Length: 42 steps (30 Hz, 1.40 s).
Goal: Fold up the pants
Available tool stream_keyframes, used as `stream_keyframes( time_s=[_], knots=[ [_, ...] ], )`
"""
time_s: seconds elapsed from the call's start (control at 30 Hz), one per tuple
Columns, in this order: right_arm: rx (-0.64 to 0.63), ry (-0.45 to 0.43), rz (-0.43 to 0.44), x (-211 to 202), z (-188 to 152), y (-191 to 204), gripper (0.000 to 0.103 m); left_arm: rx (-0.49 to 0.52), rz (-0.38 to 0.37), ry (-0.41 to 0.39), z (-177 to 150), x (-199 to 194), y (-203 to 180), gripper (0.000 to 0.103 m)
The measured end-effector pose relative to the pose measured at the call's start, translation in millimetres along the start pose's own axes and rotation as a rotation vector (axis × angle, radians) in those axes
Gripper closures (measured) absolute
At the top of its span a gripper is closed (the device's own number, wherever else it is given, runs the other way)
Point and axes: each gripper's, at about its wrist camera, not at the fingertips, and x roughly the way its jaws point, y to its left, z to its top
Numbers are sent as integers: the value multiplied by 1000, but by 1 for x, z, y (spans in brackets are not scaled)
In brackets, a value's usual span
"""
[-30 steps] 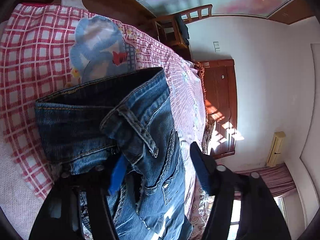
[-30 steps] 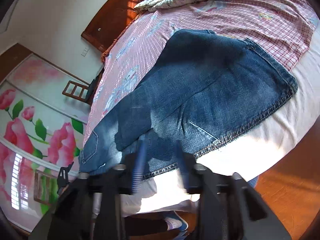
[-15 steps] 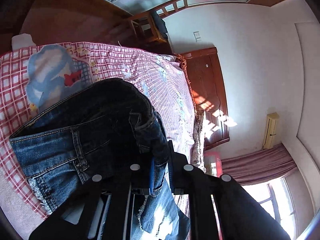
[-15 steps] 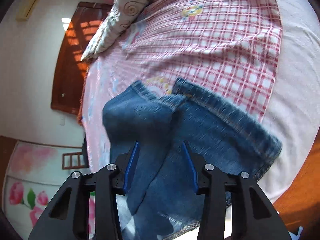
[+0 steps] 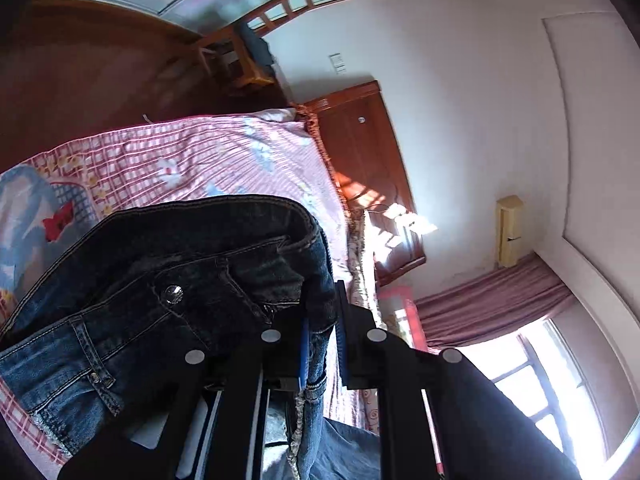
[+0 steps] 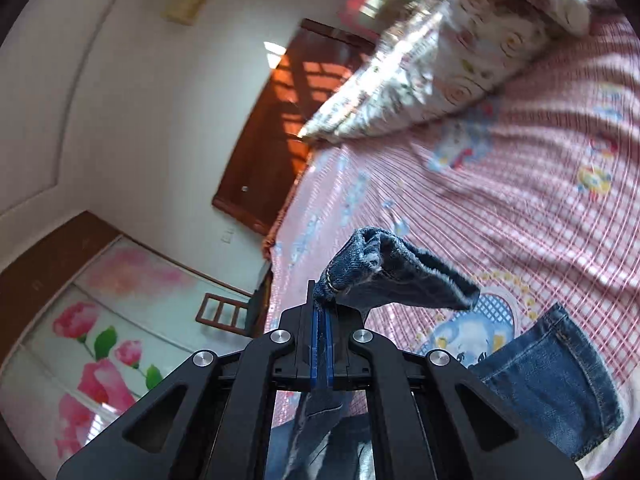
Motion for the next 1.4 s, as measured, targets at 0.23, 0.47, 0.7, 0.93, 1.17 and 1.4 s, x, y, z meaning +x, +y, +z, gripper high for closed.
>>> stream_keyframes(
  time_s=[0.23,0.47,0.7,0.93,1.17,1.4],
  knots=[
    [38,212,-443,-44,-86,-131,101,165,337,181,-37,-58,80,93],
    [87,155,-420,-51,-94,-137,102,249,397,169,-42,-68,75,93],
    [-20,268,-490,-43,-104,-138,102,256,468,182,-24,-60,89,93],
    [-16,249,-485,-45,-107,-140,102,259,466,154,-31,-68,89,93],
    [8,227,-474,-46,-108,-142,103,332,563,177,-36,-62,85,83],
    [99,193,-426,-51,-109,-152,103,534,650,-71,-51,-99,4,45]
  ],
)
